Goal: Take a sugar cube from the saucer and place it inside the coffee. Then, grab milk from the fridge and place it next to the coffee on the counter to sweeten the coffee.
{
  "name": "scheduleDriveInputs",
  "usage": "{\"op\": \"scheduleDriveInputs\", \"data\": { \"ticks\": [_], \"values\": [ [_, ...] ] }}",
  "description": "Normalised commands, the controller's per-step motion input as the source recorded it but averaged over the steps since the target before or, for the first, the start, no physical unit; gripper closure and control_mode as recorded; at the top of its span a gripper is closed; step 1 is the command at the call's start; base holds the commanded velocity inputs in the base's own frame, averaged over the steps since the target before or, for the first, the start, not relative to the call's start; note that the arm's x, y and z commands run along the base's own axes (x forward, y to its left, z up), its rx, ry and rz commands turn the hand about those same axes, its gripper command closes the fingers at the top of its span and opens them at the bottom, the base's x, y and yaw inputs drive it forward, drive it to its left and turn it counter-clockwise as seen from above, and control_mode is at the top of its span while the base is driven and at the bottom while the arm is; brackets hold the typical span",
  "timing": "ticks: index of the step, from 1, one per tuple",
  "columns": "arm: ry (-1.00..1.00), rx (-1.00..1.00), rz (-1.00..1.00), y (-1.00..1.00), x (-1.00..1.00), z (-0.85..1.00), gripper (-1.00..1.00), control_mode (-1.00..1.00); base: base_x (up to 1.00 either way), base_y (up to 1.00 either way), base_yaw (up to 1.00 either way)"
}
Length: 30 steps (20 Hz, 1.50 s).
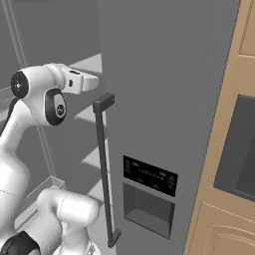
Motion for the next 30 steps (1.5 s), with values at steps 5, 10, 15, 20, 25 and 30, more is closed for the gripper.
{"op": "scheduleDriveInputs", "data": {
  "ticks": [5,10,15,20,25,30],
  "values": [
    [0.00,0.00,-0.10,0.21,0.42,0.00,-1.00,-1.00,0.00,0.00,0.00],
    [0.00,0.00,-0.11,0.21,0.26,0.06,-1.00,-1.00,0.00,0.00,0.00],
    [0.00,-0.02,-0.10,0.43,0.32,0.00,-1.00,-1.00,0.00,0.00,0.00],
    [0.01,-0.02,-0.06,0.33,0.36,0.00,-1.00,-1.00,0.00,0.00,0.00],
    [0.00,0.00,0.00,-0.10,0.52,0.00,-1.00,-1.00,0.00,0.00,0.00],
    [0.00,0.01,0.00,-0.26,0.47,0.00,-1.00,-1.00,0.00,0.00,0.00]
  ]
}}
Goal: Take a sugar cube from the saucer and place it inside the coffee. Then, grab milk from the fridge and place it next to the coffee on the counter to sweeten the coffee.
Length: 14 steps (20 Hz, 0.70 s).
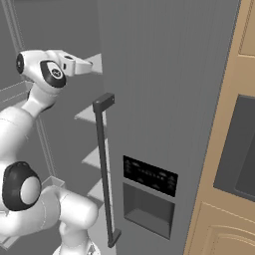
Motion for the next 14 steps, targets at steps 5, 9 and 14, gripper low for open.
{"op": "scheduleDriveInputs", "data": {
  "ticks": [5,9,14],
  "values": [
    [0.00,0.00,0.02,-0.25,0.44,0.00,-1.00,-1.00,0.00,0.00,0.00],
    [0.00,0.01,0.07,-0.46,0.29,0.00,-1.00,-1.00,0.00,0.00,0.00],
    [0.00,0.01,0.08,-0.26,0.37,0.00,-1.00,-1.00,0.00,0.00,0.00]
  ]
}}
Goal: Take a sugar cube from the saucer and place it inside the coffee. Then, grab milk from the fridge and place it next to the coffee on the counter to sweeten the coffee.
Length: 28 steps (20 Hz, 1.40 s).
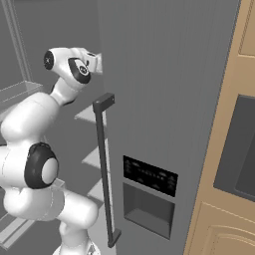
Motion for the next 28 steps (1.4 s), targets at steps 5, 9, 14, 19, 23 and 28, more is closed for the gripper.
{"op": "scheduleDriveInputs", "data": {
  "ticks": [5,9,14,19,23,28],
  "values": [
    [0.00,0.00,0.11,-0.19,0.46,0.00,-1.00,-1.00,0.00,0.00,0.00],
    [0.00,0.02,0.08,-0.38,0.29,0.00,-1.00,-1.00,0.00,0.00,0.00],
    [0.00,0.01,0.07,-0.33,0.22,-0.01,-1.00,-1.00,0.00,0.00,0.00],
    [0.00,0.00,0.07,-0.14,0.26,-0.05,-1.00,-1.00,0.00,0.00,0.00],
    [0.01,0.00,0.04,0.00,0.36,-0.06,-1.00,-1.00,0.00,0.00,0.00],
    [0.00,0.00,0.06,0.00,0.24,-0.10,1.00,-1.00,0.00,0.00,0.00]
  ]
}}
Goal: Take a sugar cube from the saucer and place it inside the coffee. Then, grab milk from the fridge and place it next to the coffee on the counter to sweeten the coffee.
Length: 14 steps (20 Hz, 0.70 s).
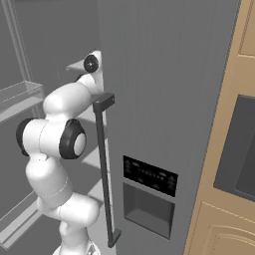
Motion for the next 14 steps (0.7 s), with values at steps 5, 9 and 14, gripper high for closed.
{"op": "scheduleDriveInputs", "data": {
  "ticks": [5,9,14],
  "values": [
    [0.00,0.00,0.02,0.00,0.05,-0.03,1.00,-1.00,0.00,0.00,0.00],
    [0.00,0.00,0.00,0.00,0.00,0.00,1.00,-1.00,0.00,0.00,0.00],
    [0.00,0.00,0.00,0.00,0.00,0.00,1.00,-1.00,0.00,0.00,0.00]
  ]
}}
